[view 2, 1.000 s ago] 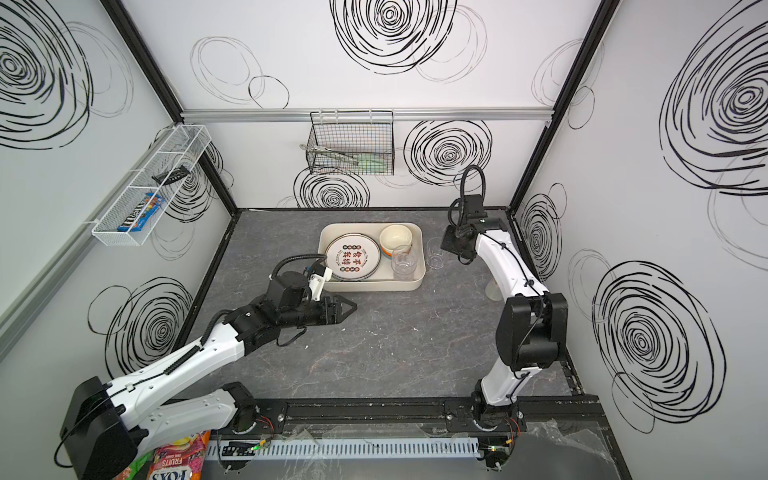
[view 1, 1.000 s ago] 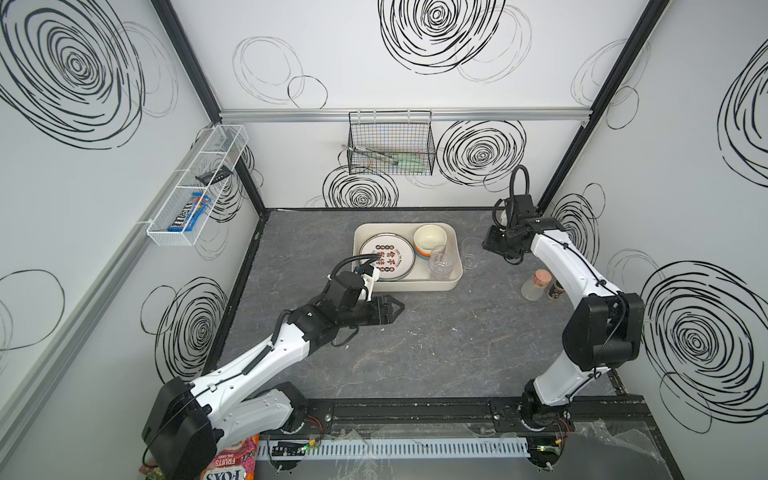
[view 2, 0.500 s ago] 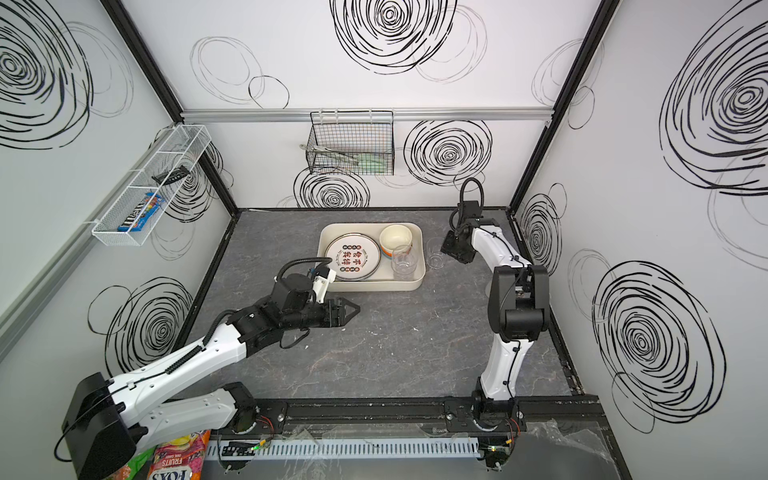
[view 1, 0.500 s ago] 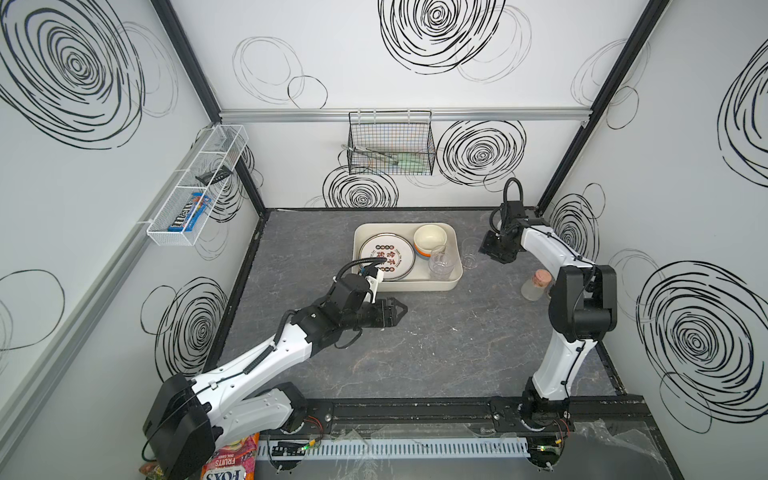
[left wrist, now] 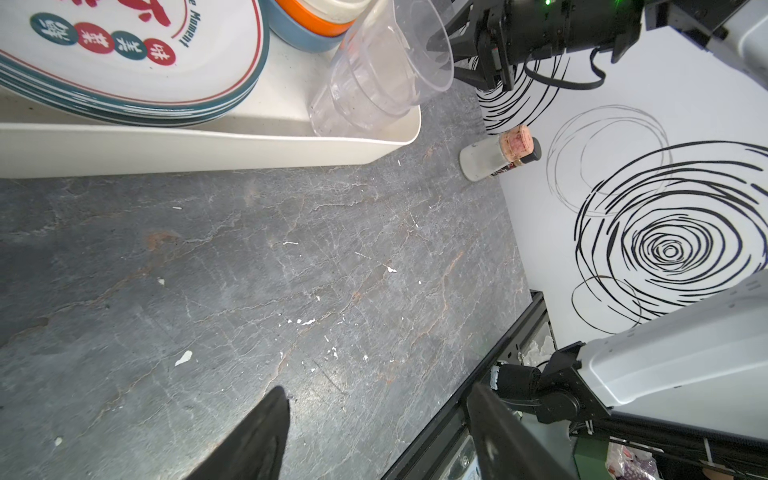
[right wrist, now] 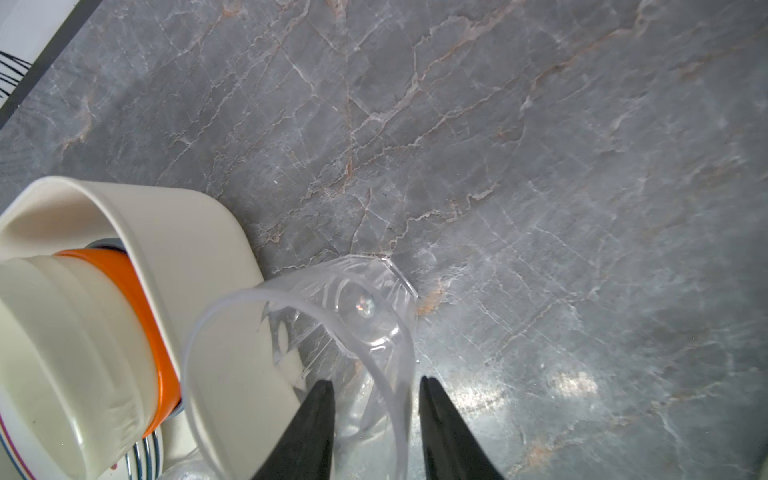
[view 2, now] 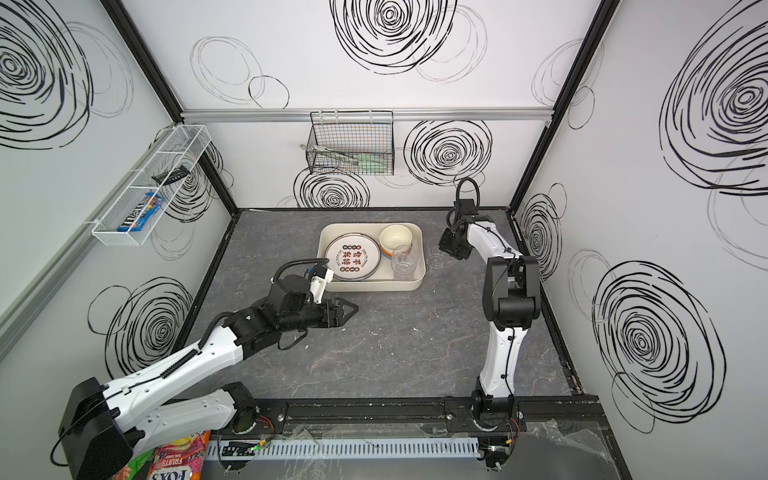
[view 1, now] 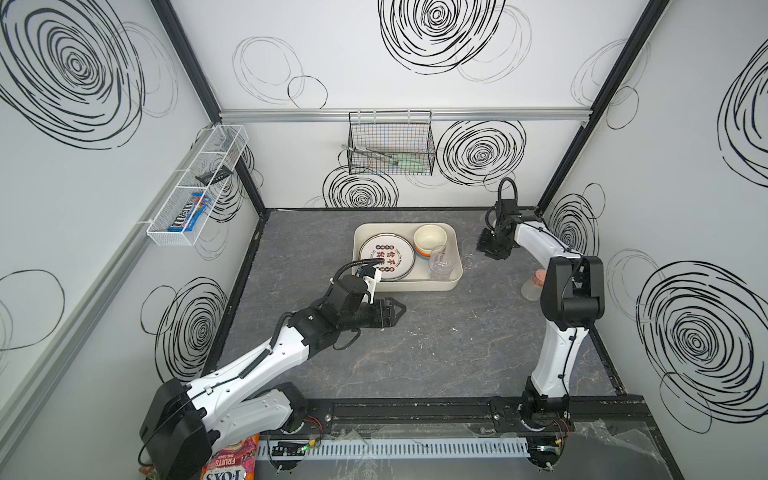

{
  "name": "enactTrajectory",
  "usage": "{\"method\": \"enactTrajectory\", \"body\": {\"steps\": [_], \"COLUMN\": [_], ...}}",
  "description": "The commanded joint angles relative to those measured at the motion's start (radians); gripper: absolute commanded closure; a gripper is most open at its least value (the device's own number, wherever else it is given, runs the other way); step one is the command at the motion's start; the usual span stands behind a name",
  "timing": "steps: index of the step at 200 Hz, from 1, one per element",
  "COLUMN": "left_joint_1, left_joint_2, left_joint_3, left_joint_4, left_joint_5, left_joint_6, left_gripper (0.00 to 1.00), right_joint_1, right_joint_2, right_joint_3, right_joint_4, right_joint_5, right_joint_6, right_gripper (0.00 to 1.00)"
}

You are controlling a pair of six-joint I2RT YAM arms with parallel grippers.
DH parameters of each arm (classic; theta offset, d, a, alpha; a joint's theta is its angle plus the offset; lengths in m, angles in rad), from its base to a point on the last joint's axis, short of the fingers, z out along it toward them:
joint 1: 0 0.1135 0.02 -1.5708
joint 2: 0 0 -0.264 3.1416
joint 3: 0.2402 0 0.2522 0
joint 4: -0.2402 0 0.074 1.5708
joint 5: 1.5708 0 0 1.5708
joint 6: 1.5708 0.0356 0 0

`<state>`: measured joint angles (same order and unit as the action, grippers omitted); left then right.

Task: Place the mixed dishes into the plastic bin

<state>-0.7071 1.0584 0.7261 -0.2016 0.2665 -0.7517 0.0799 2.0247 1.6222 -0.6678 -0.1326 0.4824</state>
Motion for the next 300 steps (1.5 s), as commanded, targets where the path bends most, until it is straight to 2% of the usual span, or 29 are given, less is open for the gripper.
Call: {"method": "enactTrajectory", "body": {"steps": [1,137,234,300], "left_joint_1": [-0.004,-0.002,0.008,0.018], "left_joint_2": [-0.019,-0.019,-0.025,-0.026], "left_joint_3": [-0.008,-0.010,-0.020,-0.027], "left_joint_4": [0.025,0.024,0.025,0.031], "left_joint_5": [-0.016,-0.013,-0.012,-0.013], "left_joint_6": [-0.005,-0.001,0.002,0.002], "left_gripper": [0.27,0.27,0.27,0.27], "right_joint_1": [-0.003,-0.011,-0.010,0.009], "right_joint_2": [0.008,-0.030,-0.181,-0.321], "right_joint_3": [0.026,-0.060,-0.118,-0.111], "right_joint_4": [-0.021,-0.015,-0.047,-0.118], "right_joint_5": [-0.002,0.052,0.106,0.084], "right_joint_6": [0.008,-0.005,-0.031,-0.057], "right_gripper": [0.65,0.93,0.97,0.97]}}
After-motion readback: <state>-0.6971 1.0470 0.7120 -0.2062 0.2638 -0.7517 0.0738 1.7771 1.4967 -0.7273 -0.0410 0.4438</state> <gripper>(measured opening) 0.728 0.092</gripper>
